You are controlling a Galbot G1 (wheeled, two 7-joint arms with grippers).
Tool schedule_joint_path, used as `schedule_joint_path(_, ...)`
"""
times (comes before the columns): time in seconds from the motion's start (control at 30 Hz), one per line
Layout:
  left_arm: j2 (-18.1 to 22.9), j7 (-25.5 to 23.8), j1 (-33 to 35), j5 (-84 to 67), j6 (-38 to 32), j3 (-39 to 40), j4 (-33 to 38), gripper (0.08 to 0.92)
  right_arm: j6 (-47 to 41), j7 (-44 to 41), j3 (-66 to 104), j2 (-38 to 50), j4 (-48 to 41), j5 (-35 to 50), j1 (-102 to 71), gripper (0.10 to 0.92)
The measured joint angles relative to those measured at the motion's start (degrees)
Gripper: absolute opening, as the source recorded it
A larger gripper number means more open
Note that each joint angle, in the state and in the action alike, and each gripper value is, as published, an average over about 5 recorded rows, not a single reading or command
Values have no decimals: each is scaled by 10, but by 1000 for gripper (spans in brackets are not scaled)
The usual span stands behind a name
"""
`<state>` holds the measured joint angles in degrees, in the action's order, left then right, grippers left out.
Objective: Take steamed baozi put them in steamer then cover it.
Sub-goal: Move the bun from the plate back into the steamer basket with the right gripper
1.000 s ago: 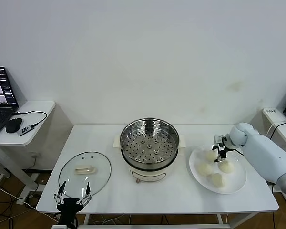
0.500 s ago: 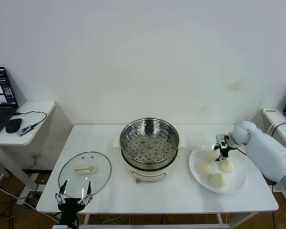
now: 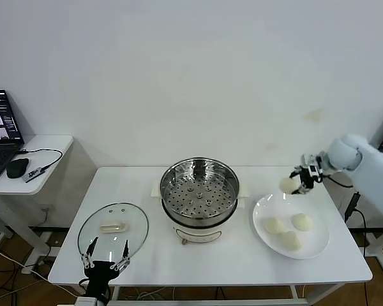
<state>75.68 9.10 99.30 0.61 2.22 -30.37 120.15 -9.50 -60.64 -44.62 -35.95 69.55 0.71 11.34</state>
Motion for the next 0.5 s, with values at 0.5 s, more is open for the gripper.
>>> schedule_joint_path(0.5, -11, -2, -6, -13, 0, -14, -2, 823, 8, 41, -169, -85, 60, 129, 191, 610)
